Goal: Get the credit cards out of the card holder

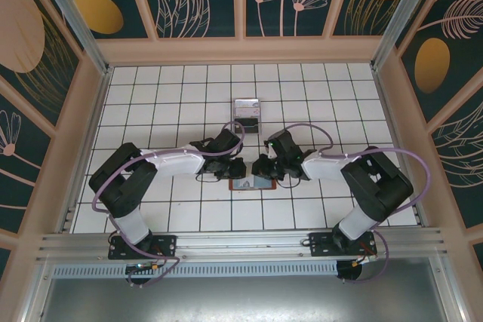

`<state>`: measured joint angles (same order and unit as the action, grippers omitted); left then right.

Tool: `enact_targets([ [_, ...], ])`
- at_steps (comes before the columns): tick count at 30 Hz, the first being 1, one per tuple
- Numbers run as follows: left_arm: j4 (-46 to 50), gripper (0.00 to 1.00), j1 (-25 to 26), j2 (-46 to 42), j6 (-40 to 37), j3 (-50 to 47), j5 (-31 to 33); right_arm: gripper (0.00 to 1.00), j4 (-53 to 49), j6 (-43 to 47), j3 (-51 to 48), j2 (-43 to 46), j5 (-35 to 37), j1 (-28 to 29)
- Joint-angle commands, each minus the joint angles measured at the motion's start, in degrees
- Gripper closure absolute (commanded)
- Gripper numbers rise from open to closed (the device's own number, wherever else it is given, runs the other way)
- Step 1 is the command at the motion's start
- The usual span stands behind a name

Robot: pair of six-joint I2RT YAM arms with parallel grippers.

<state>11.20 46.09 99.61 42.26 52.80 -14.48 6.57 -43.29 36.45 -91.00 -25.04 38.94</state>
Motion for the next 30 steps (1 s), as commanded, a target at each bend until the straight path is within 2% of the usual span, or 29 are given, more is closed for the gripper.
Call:
enact_targets([
  [1,1.46,0.81,-0.02,0.0,-0.51,-1.35,1.2,0.87,7.32,2.1,-1.64,1.29,-8.99,0.17],
  [12,1.58,0.81,0.05,-0.47,-0.12,-1.51,1.2,0.88,6.53,4.97,-1.9,-2.42,-10.1,0.0],
  [19,3.07,0.81,-0.02,-1.0,-0.19,-1.35,2.77,0.94,6.64,4.2,-3.46,-0.88,-8.48,-0.38],
  [30,3.65,0.81,0.02,-1.04,-0.09,-1.56,3.01,0.97,2.15,5.45,-6.8,4.58,-7.04,-3.22],
])
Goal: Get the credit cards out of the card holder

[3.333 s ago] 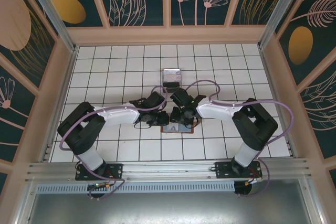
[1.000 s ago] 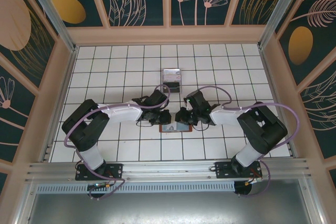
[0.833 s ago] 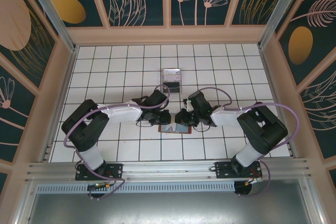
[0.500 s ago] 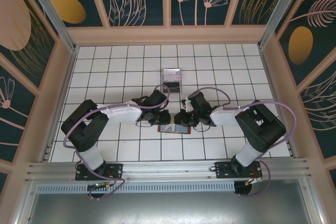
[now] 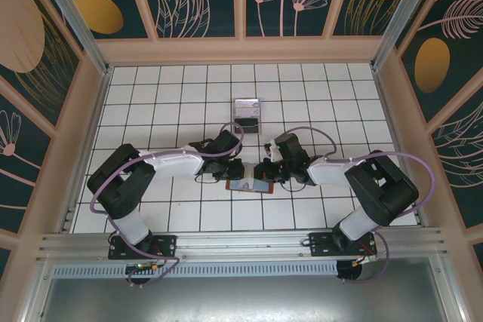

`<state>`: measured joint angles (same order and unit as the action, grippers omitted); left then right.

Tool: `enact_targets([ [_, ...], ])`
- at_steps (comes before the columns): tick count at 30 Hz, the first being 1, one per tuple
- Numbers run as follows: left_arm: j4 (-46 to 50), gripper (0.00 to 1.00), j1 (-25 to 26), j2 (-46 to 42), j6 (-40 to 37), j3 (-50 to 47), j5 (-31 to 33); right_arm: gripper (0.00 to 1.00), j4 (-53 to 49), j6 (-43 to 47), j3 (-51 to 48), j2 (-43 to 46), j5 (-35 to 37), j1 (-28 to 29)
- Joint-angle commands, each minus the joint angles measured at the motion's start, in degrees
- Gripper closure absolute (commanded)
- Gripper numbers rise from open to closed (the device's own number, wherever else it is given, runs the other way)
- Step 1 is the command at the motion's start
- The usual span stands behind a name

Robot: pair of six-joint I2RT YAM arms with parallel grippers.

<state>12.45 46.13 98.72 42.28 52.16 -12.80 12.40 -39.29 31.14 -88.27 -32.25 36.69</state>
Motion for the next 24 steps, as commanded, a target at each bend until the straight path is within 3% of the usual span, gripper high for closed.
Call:
enact_targets([
  [1,2.41,0.81,-0.02,-0.19,-0.15,-0.92,1.28,0.97,-4.08,1.59,-1.55,2.07,0.17,-1.21],
  [24,5.22,0.8,-0.34,-4.29,-0.29,-3.09,5.01,1.0,-22.49,8.24,7.61,11.07,8.43,-2.52],
])
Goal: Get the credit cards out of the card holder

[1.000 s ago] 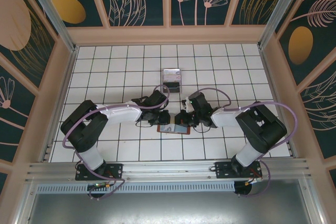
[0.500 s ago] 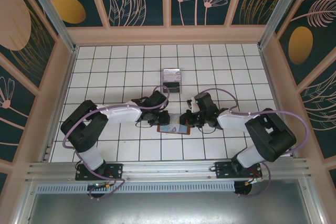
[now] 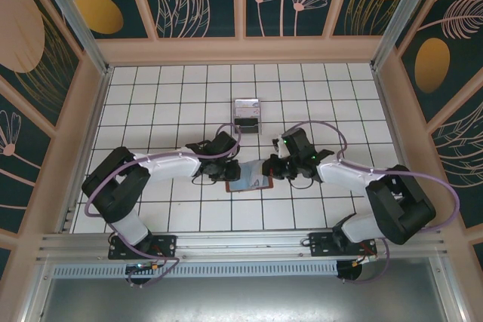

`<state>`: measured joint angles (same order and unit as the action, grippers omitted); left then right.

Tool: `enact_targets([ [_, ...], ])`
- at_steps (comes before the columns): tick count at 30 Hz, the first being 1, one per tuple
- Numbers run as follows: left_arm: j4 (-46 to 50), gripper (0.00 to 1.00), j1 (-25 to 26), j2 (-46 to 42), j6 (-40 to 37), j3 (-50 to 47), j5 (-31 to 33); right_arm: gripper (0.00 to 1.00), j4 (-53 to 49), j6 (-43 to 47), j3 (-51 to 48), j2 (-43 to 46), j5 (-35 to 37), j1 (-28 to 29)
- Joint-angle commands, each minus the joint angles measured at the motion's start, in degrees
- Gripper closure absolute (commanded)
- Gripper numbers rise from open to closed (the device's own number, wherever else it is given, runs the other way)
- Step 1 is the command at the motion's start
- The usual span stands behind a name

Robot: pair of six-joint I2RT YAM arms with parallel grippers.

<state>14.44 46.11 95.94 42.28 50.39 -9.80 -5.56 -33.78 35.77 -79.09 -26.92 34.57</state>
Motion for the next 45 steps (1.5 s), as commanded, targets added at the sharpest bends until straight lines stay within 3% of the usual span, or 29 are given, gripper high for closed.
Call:
enact_targets([
  [1,3.38,0.8,-0.32,-1.78,-0.27,-1.61,2.1,1.0,-5.26,3.37,3.75,2.21,3.75,-0.43],
  [12,4.76,0.79,-2.86,-6.38,-1.65,-4.93,3.8,1.0,-15.15,21.35,16.92,1.09,16.75,-0.34],
  [24,6.97,0.78,-6.72,-9.46,-5.34,-6.21,5.62,1.0,-22.73,58.36,34.81,-7.84,27.47,0.16],
  [34,9.37,0.69,-9.57,-11.94,-7.01,-3.48,8.4,1.0,-33.84,83.26,50.98,-19.75,28.06,0.04],
  [45,8.86,0.63,-12.81,-14.67,-5.31,-6.04,12.3,1.0,-46.74,96.21,70.9,-34.91,24.62,-1.93],
])
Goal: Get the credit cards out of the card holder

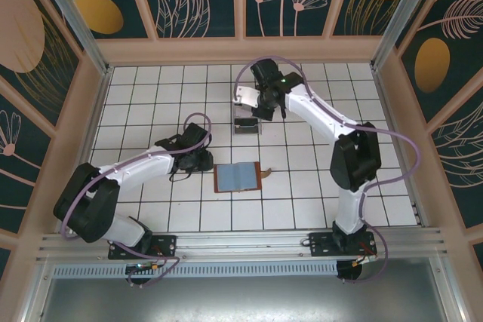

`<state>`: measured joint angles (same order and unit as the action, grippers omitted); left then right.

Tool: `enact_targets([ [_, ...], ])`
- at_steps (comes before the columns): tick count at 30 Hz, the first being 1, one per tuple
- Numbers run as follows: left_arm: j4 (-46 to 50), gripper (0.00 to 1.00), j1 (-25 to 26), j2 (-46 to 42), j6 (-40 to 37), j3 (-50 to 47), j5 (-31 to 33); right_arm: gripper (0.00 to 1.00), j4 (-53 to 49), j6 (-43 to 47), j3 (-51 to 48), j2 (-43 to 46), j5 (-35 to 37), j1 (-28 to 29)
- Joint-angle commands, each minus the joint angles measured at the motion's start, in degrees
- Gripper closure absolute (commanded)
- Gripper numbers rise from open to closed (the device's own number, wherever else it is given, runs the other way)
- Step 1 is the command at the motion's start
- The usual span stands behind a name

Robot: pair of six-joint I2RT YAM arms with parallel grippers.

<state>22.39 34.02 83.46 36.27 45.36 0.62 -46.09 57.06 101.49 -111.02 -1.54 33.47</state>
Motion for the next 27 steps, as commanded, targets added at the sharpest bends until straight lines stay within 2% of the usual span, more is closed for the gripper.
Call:
enact_targets([
  [1,0.89,0.61,-0.83,-2.57,0.94,-1.08,2.27,1.0,-7.36,6.01,7.68,-4.67,-0.5,-1.12],
  [10,1.7,0.46,-0.81,-4.86,2.32,-1.12,5.0,1.0,-15.95,10.56,26.58,-17.77,1.2,-1.78],
  [16,2.9,0.45,-0.86,-6.18,3.32,-1.7,5.35,1.0,-15.69,12.89,31.13,-21.7,0.94,-1.83],
  [27,4.22,0.46,-0.87,-4.64,3.22,-0.99,5.73,1.0,-12.77,13.22,31.13,-25.58,1.79,-1.75],
])
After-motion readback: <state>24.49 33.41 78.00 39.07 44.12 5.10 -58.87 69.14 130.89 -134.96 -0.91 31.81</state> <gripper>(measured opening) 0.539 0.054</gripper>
